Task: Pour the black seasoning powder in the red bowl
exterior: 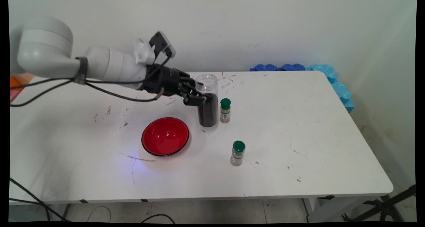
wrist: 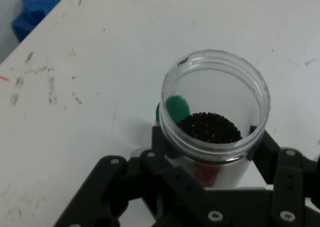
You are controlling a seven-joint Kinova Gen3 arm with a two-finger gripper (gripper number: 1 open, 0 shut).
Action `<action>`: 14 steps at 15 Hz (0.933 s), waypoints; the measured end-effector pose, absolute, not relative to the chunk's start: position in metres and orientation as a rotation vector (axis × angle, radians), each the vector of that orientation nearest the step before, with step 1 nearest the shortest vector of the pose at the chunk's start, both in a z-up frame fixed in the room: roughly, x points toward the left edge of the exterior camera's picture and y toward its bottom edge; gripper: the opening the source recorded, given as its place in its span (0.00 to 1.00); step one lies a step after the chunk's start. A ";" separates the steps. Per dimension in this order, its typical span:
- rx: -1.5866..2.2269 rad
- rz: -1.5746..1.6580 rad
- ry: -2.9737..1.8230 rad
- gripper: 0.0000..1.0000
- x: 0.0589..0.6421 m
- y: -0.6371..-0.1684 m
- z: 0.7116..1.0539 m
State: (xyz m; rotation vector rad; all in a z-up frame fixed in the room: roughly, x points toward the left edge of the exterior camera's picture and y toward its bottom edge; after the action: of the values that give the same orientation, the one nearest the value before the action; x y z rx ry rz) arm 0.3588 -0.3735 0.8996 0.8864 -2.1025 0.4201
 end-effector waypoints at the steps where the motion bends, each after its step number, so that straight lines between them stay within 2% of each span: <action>1: 0.896 0.420 -2.096 0.00 0.358 -0.371 0.910; 9: 0.890 0.339 -2.115 0.00 0.361 -0.339 0.989; 14: 0.873 0.262 -2.161 0.00 0.378 -0.315 1.025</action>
State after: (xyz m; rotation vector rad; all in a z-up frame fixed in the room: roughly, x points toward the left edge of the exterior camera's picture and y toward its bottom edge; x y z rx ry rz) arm 0.3783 -0.3155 1.0252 0.8730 -2.1614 0.2623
